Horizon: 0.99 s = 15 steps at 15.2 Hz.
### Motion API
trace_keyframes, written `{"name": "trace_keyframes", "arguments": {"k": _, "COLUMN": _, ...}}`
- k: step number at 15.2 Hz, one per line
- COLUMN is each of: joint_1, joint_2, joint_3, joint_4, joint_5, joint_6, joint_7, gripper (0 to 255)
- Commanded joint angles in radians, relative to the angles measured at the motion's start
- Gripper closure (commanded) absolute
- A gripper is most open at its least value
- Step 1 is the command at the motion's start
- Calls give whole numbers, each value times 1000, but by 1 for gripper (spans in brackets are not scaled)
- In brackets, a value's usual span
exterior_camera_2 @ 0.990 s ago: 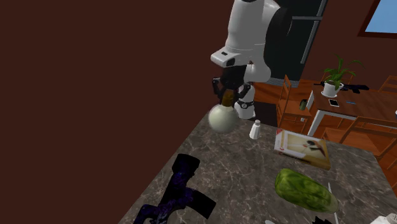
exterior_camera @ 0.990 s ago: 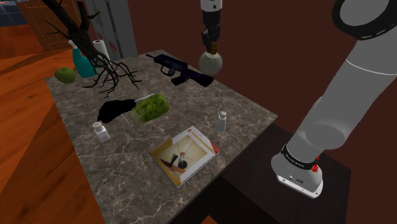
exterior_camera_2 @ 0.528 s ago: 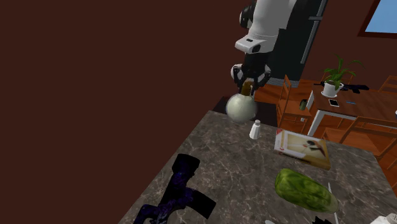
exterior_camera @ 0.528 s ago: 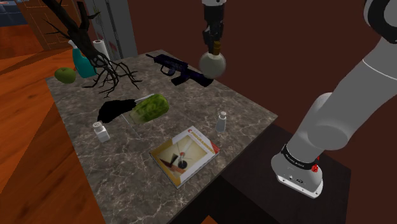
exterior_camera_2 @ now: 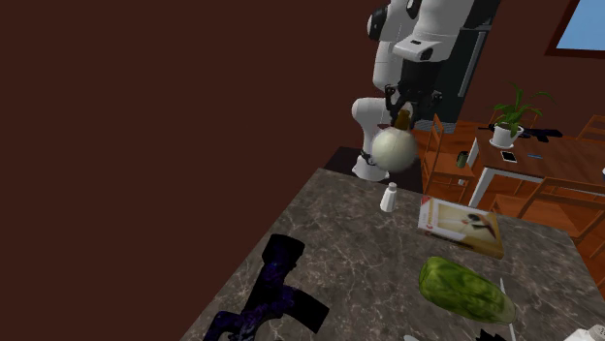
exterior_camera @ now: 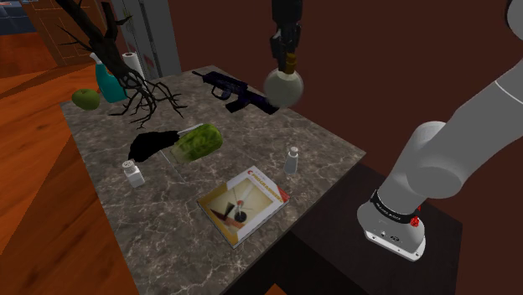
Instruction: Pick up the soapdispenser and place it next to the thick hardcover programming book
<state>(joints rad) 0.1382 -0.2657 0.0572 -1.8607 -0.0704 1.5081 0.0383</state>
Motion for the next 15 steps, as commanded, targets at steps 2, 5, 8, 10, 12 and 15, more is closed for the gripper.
{"name": "trace_keyframes", "arguments": {"k": 2, "joint_1": 2, "joint_2": -12, "joint_3": 2, "joint_4": -48, "joint_5": 2, "joint_6": 35, "joint_7": 7, "gripper": 255}}
{"name": "trace_keyframes", "arguments": {"k": 5, "joint_1": 2, "joint_2": -18, "joint_3": 2, "joint_4": -94, "joint_5": 2, "joint_6": 75, "joint_7": 10, "gripper": 255}}
{"name": "trace_keyframes", "arguments": {"k": 8, "joint_1": 2, "joint_2": -23, "joint_3": 2, "joint_4": -139, "joint_5": 2, "joint_6": 116, "joint_7": 13, "gripper": 255}}
{"name": "trace_keyframes", "arguments": {"k": 10, "joint_1": 3, "joint_2": -25, "joint_3": 2, "joint_4": -168, "joint_5": 2, "joint_6": 143, "joint_7": 14, "gripper": 255}}
{"name": "trace_keyframes", "arguments": {"k": 12, "joint_1": 3, "joint_2": -26, "joint_3": 2, "joint_4": -196, "joint_5": 2, "joint_6": 169, "joint_7": 16, "gripper": 255}}
{"name": "trace_keyframes", "arguments": {"k": 15, "joint_1": 3, "joint_2": -25, "joint_3": 2, "joint_4": -236, "joint_5": 2, "joint_6": 210, "joint_7": 19, "gripper": 255}}
